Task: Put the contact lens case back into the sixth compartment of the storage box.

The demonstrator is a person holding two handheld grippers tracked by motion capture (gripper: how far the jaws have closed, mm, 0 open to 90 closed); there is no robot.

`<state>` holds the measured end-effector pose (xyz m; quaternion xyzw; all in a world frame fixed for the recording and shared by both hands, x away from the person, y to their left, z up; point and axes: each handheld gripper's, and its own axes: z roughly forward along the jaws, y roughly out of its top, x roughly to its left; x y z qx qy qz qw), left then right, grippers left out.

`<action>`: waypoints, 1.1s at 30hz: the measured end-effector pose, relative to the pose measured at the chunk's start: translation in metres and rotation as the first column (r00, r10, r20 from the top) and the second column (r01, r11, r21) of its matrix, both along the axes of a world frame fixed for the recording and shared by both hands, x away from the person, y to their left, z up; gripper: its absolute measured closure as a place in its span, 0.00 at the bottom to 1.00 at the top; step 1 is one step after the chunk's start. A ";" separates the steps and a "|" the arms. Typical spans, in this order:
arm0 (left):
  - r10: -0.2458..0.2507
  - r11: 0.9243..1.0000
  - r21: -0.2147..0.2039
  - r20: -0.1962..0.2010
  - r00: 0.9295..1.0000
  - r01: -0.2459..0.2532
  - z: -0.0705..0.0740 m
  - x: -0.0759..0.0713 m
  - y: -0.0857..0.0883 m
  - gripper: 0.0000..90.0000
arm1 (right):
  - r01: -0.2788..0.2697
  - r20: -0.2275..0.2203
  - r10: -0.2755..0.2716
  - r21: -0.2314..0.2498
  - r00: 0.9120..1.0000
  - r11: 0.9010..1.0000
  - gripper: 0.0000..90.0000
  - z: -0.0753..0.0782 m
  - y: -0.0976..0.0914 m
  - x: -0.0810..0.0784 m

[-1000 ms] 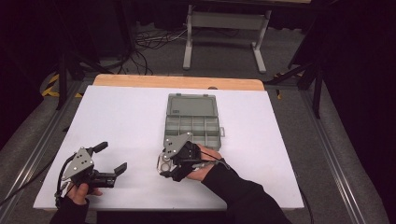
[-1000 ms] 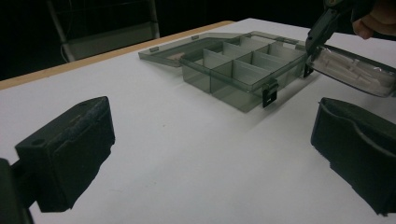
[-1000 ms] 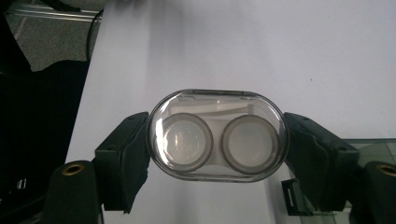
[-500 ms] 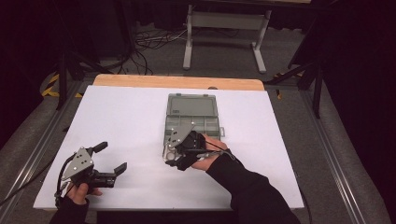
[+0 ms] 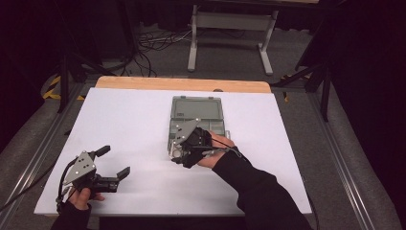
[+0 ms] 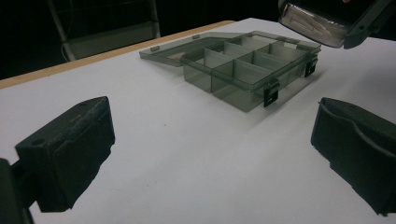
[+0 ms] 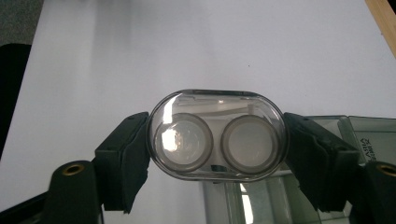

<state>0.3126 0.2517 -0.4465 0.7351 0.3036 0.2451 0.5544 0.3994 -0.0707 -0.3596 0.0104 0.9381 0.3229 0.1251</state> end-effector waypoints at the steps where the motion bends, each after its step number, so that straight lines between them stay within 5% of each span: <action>1: 0.005 1.000 -0.004 0.005 1.000 -0.005 0.000 0.000 -0.001 0.00 | 0.001 -0.001 -0.001 -0.004 1.000 1.000 0.30 0.000 0.000 0.001; 33: 0.003 1.000 0.001 0.001 1.000 -0.003 0.000 0.000 0.001 0.00 | 0.054 0.013 -0.053 -0.037 0.998 0.998 0.30 0.001 -0.004 0.040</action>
